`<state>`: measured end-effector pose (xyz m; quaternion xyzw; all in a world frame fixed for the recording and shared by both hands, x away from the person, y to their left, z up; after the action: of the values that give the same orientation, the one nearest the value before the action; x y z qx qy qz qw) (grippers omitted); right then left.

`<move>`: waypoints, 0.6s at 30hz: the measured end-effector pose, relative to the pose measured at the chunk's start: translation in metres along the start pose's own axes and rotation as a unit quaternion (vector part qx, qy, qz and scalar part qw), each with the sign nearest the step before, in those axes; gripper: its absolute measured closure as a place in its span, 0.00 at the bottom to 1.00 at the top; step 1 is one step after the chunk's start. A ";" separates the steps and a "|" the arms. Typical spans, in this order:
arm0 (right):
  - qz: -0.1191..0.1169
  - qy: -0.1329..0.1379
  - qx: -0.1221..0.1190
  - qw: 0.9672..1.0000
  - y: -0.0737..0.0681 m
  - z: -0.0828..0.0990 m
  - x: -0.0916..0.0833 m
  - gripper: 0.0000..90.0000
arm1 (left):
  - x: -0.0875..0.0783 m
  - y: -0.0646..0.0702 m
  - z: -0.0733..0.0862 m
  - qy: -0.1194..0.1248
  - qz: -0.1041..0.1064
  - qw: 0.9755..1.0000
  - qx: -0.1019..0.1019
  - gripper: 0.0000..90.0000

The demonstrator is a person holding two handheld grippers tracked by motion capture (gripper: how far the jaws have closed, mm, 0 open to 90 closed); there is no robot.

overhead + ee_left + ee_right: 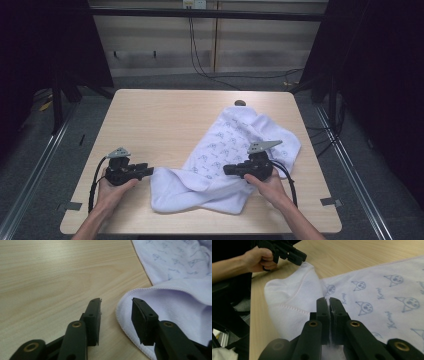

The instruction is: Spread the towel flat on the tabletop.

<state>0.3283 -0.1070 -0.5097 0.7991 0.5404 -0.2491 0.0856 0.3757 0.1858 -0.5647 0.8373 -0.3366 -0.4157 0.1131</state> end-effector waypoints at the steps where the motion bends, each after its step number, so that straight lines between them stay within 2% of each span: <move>1: 0.008 -0.001 0.000 1.000 0.002 0.002 -0.005 0.97 | 0.001 -0.001 -0.001 0.000 -0.004 1.000 0.004 0.63; 5: 0.026 0.004 0.010 1.000 0.008 0.012 -0.024 0.97 | 0.004 -0.001 -0.003 0.000 0.002 1.000 0.003 0.60; 8: 0.040 0.000 0.019 0.999 0.012 0.024 -0.038 0.97 | 0.010 0.002 -0.001 -0.013 0.010 1.000 0.022 0.57; 9: 0.044 -0.003 0.021 0.999 0.012 0.028 -0.040 0.97 | 0.011 0.003 -0.001 -0.015 0.006 0.999 0.028 0.58; 11: 0.048 -0.001 0.023 0.999 0.012 0.032 -0.045 0.97 | 0.014 0.004 -0.003 -0.014 0.011 0.999 0.029 0.58; 13: 0.056 -0.001 0.025 0.998 0.014 0.035 -0.049 0.97 | 0.014 0.005 -0.002 -0.018 0.018 0.999 0.030 0.60; 15: 0.063 0.006 0.027 0.998 0.017 0.035 -0.054 0.97 | 0.013 0.007 0.000 -0.025 0.017 0.998 0.049 0.66; 17: 0.071 0.011 0.030 0.997 0.021 0.034 -0.057 0.97 | 0.014 0.011 0.004 -0.035 0.024 0.997 0.060 0.77; 18: 0.074 0.012 0.033 0.997 0.022 0.035 -0.057 0.97 | 0.014 0.013 0.005 -0.039 0.028 0.997 0.068 0.79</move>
<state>0.3212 -0.1770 -0.5144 0.8420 0.4725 -0.2505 0.0710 0.3717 0.1671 -0.5706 0.8165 -0.3918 -0.4205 0.0545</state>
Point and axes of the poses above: each handheld gripper's, and its own axes: x roughly forward along the jaws, z roughly out of its underside, y roughly to its right, the point moved 10 cm from there along x, roughly forward along the jaws, and after that the axes turned 15 degrees about -x, right-handed, at the moved point
